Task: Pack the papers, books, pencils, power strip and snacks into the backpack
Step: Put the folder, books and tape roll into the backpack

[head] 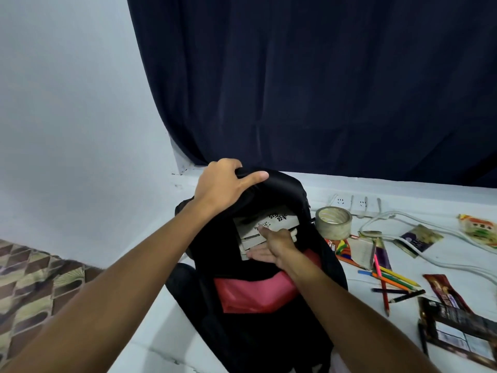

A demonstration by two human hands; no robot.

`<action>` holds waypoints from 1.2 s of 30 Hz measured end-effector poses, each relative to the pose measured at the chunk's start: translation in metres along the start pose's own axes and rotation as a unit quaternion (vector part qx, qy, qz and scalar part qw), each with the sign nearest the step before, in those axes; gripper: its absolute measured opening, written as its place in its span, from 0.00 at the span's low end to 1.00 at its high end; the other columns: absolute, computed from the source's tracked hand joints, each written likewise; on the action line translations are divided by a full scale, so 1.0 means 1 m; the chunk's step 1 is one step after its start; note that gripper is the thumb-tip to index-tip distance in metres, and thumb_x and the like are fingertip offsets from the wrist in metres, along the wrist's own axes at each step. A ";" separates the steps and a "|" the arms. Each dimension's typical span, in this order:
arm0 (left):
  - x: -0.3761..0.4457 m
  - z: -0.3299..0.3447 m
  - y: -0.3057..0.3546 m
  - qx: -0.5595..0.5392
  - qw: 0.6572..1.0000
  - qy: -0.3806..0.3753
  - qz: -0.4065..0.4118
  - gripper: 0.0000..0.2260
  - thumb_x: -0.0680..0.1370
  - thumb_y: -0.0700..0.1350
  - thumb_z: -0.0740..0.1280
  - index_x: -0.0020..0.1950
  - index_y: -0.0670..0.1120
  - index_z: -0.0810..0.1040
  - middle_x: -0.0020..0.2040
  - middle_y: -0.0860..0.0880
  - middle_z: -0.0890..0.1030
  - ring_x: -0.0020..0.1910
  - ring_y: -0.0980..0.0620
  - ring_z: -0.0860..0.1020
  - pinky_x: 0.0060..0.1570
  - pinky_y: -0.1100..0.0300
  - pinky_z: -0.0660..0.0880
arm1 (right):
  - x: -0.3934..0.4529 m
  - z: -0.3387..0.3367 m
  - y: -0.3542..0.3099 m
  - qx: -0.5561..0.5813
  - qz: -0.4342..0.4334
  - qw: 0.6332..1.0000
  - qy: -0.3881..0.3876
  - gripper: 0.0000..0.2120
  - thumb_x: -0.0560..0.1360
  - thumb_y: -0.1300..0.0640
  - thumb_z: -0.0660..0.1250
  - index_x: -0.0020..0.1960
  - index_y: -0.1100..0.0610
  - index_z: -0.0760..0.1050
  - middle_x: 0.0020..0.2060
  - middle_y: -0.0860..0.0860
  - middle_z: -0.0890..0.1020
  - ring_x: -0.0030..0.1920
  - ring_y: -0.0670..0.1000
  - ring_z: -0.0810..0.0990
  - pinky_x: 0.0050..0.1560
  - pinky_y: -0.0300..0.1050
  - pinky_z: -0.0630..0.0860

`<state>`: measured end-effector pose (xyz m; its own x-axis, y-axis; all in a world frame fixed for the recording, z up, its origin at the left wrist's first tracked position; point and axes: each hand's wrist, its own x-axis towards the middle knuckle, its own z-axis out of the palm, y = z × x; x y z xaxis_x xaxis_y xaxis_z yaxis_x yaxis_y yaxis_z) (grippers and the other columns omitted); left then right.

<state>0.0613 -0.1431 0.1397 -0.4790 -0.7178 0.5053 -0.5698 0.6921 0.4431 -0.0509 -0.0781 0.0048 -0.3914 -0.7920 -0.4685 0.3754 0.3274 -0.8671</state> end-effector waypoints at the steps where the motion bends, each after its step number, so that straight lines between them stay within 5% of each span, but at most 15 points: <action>1: 0.001 0.000 -0.001 -0.002 1.000 0.000 -0.001 0.34 0.68 0.71 0.65 0.36 0.37 0.71 0.28 0.45 0.74 0.31 0.45 0.75 0.31 0.52 0.71 | -0.003 -0.004 -0.001 -0.061 0.002 0.998 -0.003 0.20 0.79 0.49 0.65 0.51 0.68 0.69 0.39 0.69 0.81 0.25 0.56 0.82 0.24 0.42 0.78; 4: 0.000 0.003 -0.004 0.000 1.000 -0.002 -0.006 0.33 0.68 0.71 0.65 0.35 0.38 0.73 0.29 0.44 0.77 0.31 0.46 0.76 0.33 0.50 0.73 | -0.013 -0.013 -0.003 -0.274 0.010 0.961 -0.027 0.27 0.78 0.43 0.64 0.42 0.70 0.71 0.27 0.62 0.80 0.22 0.54 0.81 0.20 0.38 0.74; 8: -0.004 0.006 -0.014 -0.009 1.000 0.007 -0.018 0.31 0.69 0.69 0.66 0.34 0.38 0.72 0.28 0.45 0.75 0.31 0.46 0.75 0.33 0.52 0.71 | -0.049 -0.031 -0.020 -0.361 -0.121 0.909 -0.172 0.12 0.78 0.60 0.62 0.38 0.65 0.73 0.22 0.55 0.79 0.18 0.48 0.75 0.18 0.35 0.67; 9: -0.005 0.006 -0.017 -0.012 1.000 0.008 -0.022 0.31 0.70 0.69 0.66 0.34 0.38 0.72 0.28 0.46 0.75 0.31 0.47 0.75 0.33 0.52 0.71 | -0.056 -0.040 -0.028 -0.327 -0.178 0.914 -0.164 0.10 0.77 0.64 0.62 0.38 0.64 0.74 0.22 0.53 0.79 0.17 0.47 0.73 0.18 0.34 0.65; 11: -0.006 0.006 -0.021 -0.017 1.000 0.005 -0.025 0.30 0.70 0.68 0.66 0.33 0.39 0.73 0.27 0.47 0.74 0.30 0.48 0.75 0.33 0.53 0.70 | -0.054 -0.066 -0.042 -0.240 -0.290 0.926 -0.030 0.08 0.74 0.67 0.63 0.38 0.61 0.76 0.24 0.53 0.79 0.18 0.48 0.72 0.22 0.36 0.67; 14: -0.007 0.007 -0.022 -0.018 1.000 0.002 -0.024 0.29 0.70 0.67 0.67 0.32 0.40 0.71 0.27 0.48 0.72 0.29 0.49 0.73 0.31 0.55 0.67 | -0.020 -0.108 -0.043 -0.343 -0.368 0.835 0.221 0.10 0.72 0.65 0.63 0.51 0.57 0.79 0.39 0.56 0.82 0.41 0.56 0.81 0.47 0.48 0.76; 17: -0.005 0.006 -0.022 -0.022 0.999 -0.013 -0.019 0.27 0.71 0.65 0.68 0.32 0.41 0.72 0.28 0.49 0.72 0.29 0.51 0.72 0.31 0.56 0.67 | 0.024 -0.139 -0.028 -0.553 -0.250 0.759 0.235 0.19 0.78 0.54 0.62 0.68 0.54 0.71 0.68 0.60 0.69 0.68 0.63 0.64 0.63 0.60 0.68; 21: 0.006 -0.004 -0.024 -0.032 0.995 -0.091 -0.004 0.24 0.65 0.65 0.73 0.36 0.43 0.77 0.33 0.47 0.79 0.34 0.51 0.77 0.35 0.58 0.72 | 0.049 -0.153 -0.013 -0.645 -0.172 0.713 0.217 0.19 0.80 0.48 0.57 0.70 0.52 0.69 0.73 0.60 0.59 0.74 0.66 0.50 0.65 0.66 0.65; 24: 0.019 -0.013 -0.022 -0.006 0.990 -0.142 0.009 0.20 0.63 0.59 0.78 0.33 0.46 0.74 0.31 0.51 0.76 0.31 0.55 0.74 0.30 0.65 0.67 | 0.059 -0.159 -0.013 -0.595 -0.220 0.734 0.242 0.16 0.76 0.58 0.65 0.62 0.61 0.76 0.66 0.62 0.71 0.68 0.63 0.64 0.59 0.57 0.73; 26: 0.030 -0.016 -0.020 0.001 0.989 -0.145 0.007 0.21 0.63 0.59 0.78 0.31 0.46 0.72 0.29 0.53 0.73 0.29 0.57 0.72 0.28 0.66 0.64 | 0.050 -0.156 -0.026 -0.438 -0.255 0.821 0.261 0.13 0.75 0.60 0.66 0.57 0.64 0.77 0.54 0.61 0.79 0.53 0.59 0.77 0.50 0.51 0.78; 28: 0.044 -0.019 -0.020 0.002 0.991 -0.133 0.011 0.22 0.63 0.60 0.78 0.30 0.47 0.70 0.28 0.53 0.72 0.28 0.58 0.70 0.26 0.69 0.62 | 0.025 -0.146 -0.048 -0.265 -0.310 0.877 0.254 0.06 0.76 0.60 0.66 0.51 0.62 0.77 0.43 0.55 0.80 0.40 0.49 0.78 0.39 0.40 0.76; 32: 0.072 -0.024 -0.019 0.008 0.992 -0.121 0.024 0.23 0.64 0.62 0.76 0.32 0.42 0.75 0.29 0.50 0.74 0.29 0.57 0.72 0.27 0.69 0.65 | -0.044 -0.118 -0.093 -0.039 -0.488 0.864 0.116 0.04 0.78 0.61 0.66 0.44 0.56 0.76 0.37 0.49 0.81 0.43 0.53 0.80 0.48 0.44 0.80; 36: 0.093 -0.029 -0.019 0.009 0.992 -0.115 0.046 0.25 0.66 0.60 0.75 0.37 0.37 0.77 0.30 0.48 0.75 0.29 0.55 0.72 0.28 0.68 0.66 | -0.085 -0.086 -0.104 -0.059 -0.538 0.835 -0.102 0.12 0.74 0.54 0.70 0.43 0.63 0.73 0.37 0.58 0.76 0.41 0.53 0.77 0.46 0.45 0.80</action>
<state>0.0466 -0.2202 0.1994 -0.6674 -0.6521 0.3596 -0.5277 0.7549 0.3895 -0.1285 -0.0006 0.1206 -0.2930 -0.7282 0.6196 -0.1913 -0.5903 -0.7842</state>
